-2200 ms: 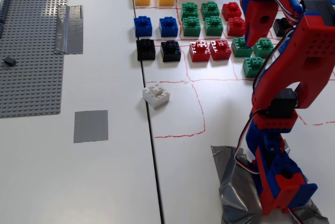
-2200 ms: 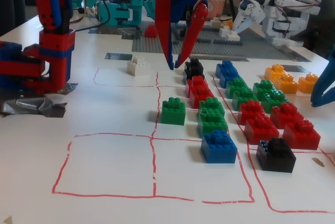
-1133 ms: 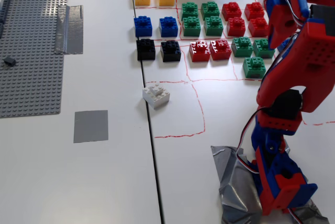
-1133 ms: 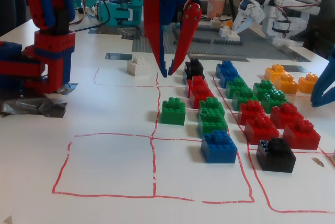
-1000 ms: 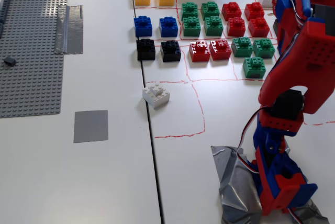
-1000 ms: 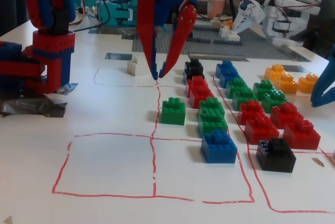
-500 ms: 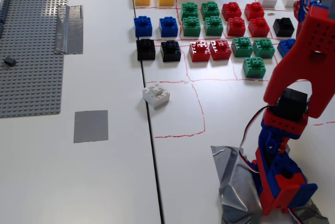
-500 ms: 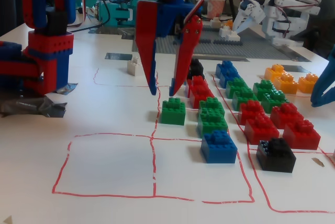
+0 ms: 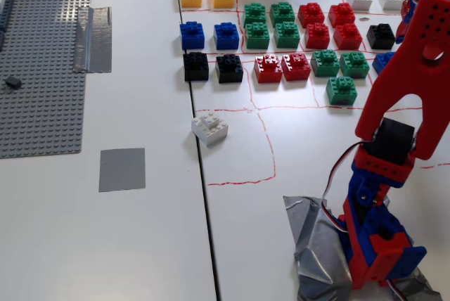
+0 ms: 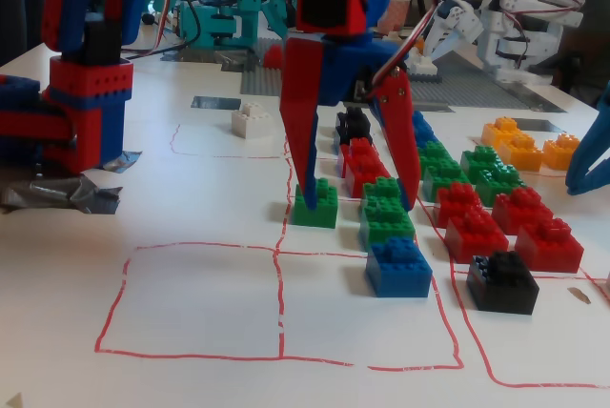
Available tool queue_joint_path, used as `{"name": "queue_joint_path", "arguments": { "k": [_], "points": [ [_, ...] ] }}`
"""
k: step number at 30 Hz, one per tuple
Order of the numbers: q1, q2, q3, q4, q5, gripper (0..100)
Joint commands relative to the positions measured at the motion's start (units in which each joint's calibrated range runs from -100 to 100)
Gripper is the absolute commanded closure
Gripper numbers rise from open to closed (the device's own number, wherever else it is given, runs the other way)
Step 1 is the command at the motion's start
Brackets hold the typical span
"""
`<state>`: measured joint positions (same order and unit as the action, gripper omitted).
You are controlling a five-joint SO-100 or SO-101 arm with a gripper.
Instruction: Grab the block and put it in the grey marker
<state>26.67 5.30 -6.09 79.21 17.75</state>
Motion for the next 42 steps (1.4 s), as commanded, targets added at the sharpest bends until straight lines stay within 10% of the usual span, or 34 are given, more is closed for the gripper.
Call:
{"name": "queue_joint_path", "arguments": {
  "k": [1,42],
  "points": [
    [0.61,-0.51,-7.18,0.35,-0.63,68],
    [-2.73,16.57,-23.07,1.32,-4.0,69]
  ]
}}
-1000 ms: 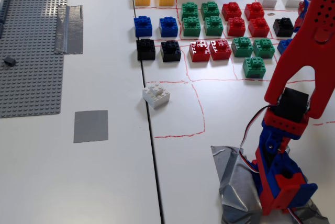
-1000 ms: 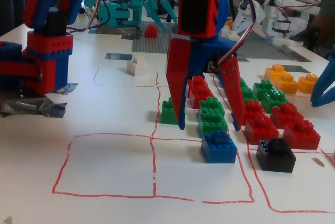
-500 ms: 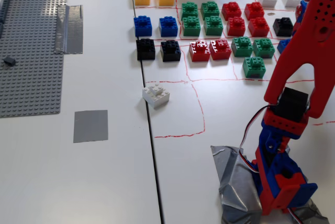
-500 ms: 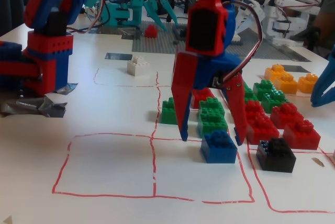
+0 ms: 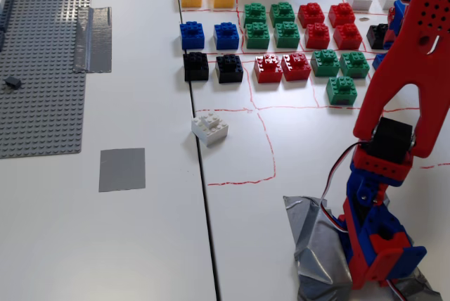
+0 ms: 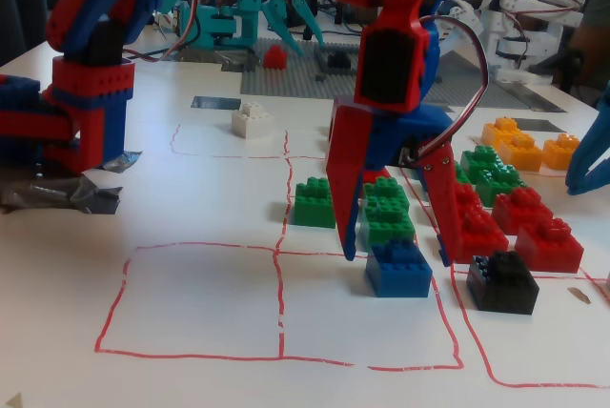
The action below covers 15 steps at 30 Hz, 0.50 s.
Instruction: Grab the block and put it in the grey marker
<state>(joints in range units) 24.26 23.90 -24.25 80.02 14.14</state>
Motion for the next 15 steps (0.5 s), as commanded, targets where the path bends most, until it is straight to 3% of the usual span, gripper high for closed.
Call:
{"name": "queue_joint_path", "arguments": {
  "k": [1,15],
  "points": [
    [-0.31,-1.88,-5.09,0.75,-0.39,69],
    [-0.71,1.59,-8.45,2.95,-0.93,72]
  ]
}}
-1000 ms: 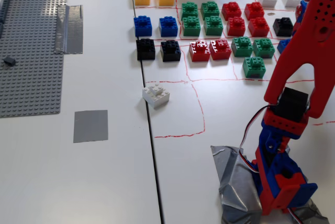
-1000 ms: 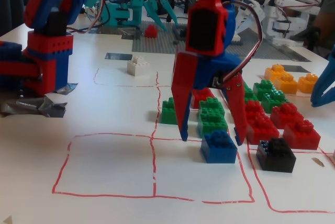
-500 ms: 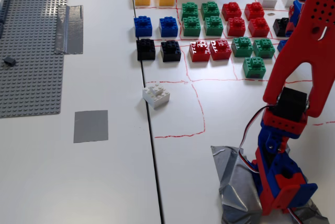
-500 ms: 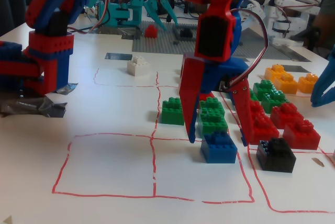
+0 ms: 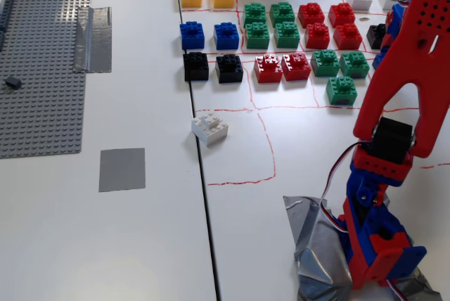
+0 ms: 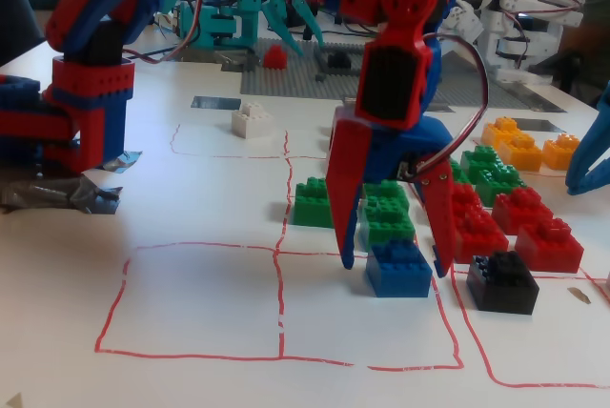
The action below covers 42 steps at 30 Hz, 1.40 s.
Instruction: Grab the block and put it in the grey marker
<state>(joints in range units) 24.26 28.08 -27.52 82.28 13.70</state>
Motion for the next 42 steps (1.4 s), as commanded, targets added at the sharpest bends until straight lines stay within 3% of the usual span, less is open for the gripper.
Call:
{"name": "queue_joint_path", "arguments": {
  "k": [1,5,11,42],
  "points": [
    [-0.8,-2.42,-5.27,0.68,-0.34,73],
    [-0.8,-1.43,-6.09,1.09,-0.39,76],
    [-1.2,-0.6,-7.45,4.17,-0.44,100],
    [-2.08,-19.0,-10.08,11.88,1.76,100]
  ]
}}
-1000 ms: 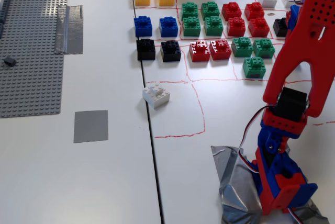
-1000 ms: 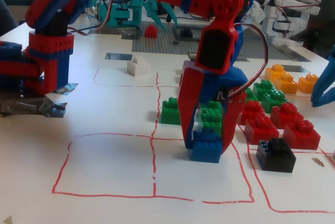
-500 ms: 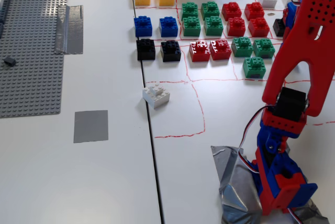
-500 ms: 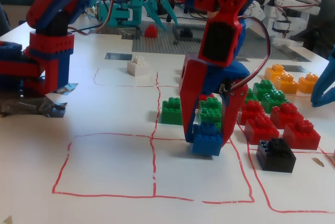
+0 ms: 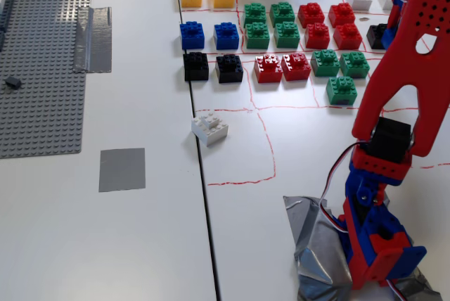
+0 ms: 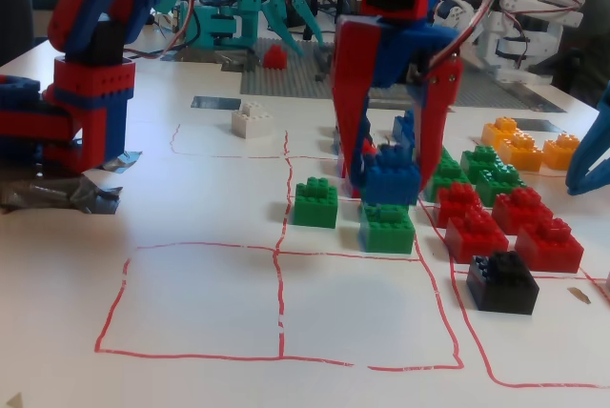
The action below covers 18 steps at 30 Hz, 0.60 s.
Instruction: Grab the block and put it in the grey marker
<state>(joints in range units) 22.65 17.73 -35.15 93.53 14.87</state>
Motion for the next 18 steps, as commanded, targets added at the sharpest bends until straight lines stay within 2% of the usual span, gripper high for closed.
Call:
{"name": "queue_joint_path", "arguments": {
  "k": [1,11,18],
  "points": [
    [-0.86,-9.89,-1.45,0.63,0.54,100],
    [-6.85,-19.96,7.18,1.12,-0.1,100],
    [-14.41,-26.06,13.17,1.69,-1.17,100]
  ]
}}
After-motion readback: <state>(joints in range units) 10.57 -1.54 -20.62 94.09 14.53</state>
